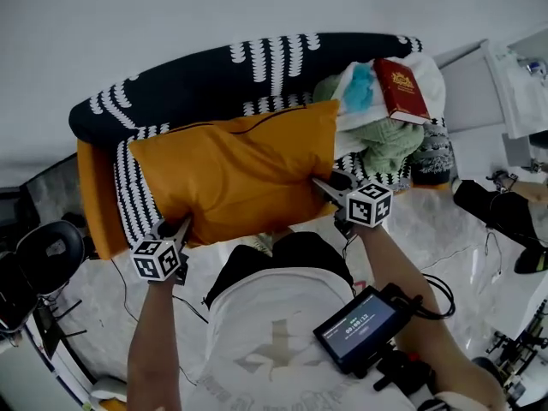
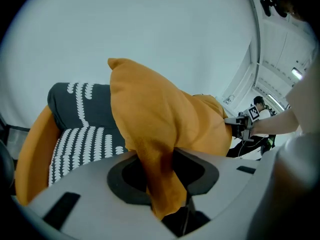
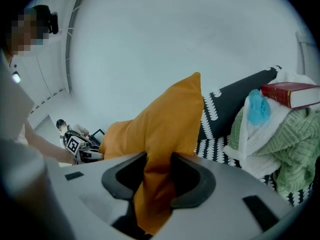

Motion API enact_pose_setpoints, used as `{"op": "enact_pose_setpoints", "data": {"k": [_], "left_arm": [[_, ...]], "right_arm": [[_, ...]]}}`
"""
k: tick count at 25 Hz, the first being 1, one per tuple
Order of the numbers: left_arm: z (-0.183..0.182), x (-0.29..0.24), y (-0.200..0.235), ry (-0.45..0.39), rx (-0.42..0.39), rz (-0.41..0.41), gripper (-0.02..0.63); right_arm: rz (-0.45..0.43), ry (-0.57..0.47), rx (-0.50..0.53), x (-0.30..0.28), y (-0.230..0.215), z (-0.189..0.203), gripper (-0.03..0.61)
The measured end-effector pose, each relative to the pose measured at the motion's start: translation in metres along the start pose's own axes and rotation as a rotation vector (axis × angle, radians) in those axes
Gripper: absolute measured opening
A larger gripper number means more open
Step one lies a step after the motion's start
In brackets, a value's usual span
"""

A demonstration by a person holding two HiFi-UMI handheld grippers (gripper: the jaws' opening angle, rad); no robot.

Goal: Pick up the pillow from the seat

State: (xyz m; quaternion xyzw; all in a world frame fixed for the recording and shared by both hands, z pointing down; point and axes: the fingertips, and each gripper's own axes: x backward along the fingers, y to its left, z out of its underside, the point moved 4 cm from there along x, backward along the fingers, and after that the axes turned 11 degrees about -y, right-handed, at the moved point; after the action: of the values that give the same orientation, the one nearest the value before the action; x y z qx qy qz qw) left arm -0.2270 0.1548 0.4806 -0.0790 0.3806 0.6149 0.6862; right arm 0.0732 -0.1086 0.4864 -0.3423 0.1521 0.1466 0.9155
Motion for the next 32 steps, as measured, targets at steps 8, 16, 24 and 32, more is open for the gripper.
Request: {"op": "enact_pose_setpoints", "data": {"k": [8, 16, 24, 32], "left_arm": [[-0.028, 0.032, 0.011, -0.142, 0.023, -0.012, 0.144], [-0.059, 0.083, 0.017, -0.288, -0.012, -0.047, 0.144], [-0.105, 0.200, -0.007, -0.433, -0.091, -0.114, 0.144], [-0.130, 0.245, -0.018, -0.602, -0.139, -0.132, 0.144]], "right_arm": [[-0.059, -0.060, 0.078, -0.012, 0.043, -0.046, 0.156], [-0.114, -0.156, 0.196, -0.021, 0.098, -0.089, 0.158], [-0.206, -0.244, 0.294, 0.015, 0.198, -0.135, 0.158], [-0.284, -0.363, 0.383, 0.033, 0.249, -0.175, 0.161]]}}
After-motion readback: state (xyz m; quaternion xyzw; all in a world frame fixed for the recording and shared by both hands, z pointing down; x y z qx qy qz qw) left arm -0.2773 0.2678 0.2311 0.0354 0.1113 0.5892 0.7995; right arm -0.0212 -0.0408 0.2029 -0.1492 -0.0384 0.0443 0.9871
